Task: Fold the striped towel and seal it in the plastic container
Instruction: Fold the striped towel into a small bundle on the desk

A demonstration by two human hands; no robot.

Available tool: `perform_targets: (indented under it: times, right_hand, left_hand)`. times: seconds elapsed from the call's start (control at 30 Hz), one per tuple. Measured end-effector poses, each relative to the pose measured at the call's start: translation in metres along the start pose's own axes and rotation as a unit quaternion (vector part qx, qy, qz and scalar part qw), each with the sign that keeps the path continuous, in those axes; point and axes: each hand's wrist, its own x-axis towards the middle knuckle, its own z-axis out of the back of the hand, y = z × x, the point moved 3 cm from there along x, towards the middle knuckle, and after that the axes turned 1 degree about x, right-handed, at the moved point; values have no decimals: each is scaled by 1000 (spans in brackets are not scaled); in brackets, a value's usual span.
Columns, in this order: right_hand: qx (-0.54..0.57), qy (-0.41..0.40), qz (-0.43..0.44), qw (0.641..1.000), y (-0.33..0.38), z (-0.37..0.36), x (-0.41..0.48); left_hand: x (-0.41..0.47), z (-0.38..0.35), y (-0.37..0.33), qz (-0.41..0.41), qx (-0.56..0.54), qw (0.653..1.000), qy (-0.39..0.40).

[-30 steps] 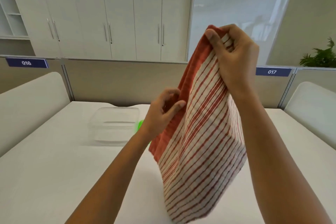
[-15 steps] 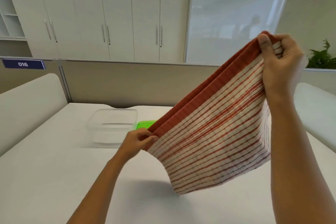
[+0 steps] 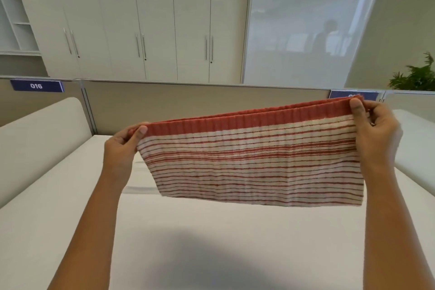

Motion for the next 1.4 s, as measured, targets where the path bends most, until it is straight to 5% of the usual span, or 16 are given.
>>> perform_targets:
  times: [0.27,0.4,0.47,0.7,1.13,1.4]
  right_hand:
    - [196,145,-107,964,0,20,-7]
    - [-120,165,-84,975,-25,-9,-9]
    - [-168,152,-84,970,-29,-25,-17]
    - [-3,199,-115,973,-8,-78,-51]
    - [204,301,-184,913,37,-133,-96]
    - [174,288,-142,931,43,-139,-106]
  left_hand:
    - [-3,9,-23,50,-124,991,20]
    - [4,-1,3,67,195,978,-29]
    - [2,-12,8,68,236,967,-73]
    - [-8,-72,0,78,134,987,-40]
    - [-34,-141,-19,157,64,985,35]
    - [-41,-146,-30,119,128,984,31]
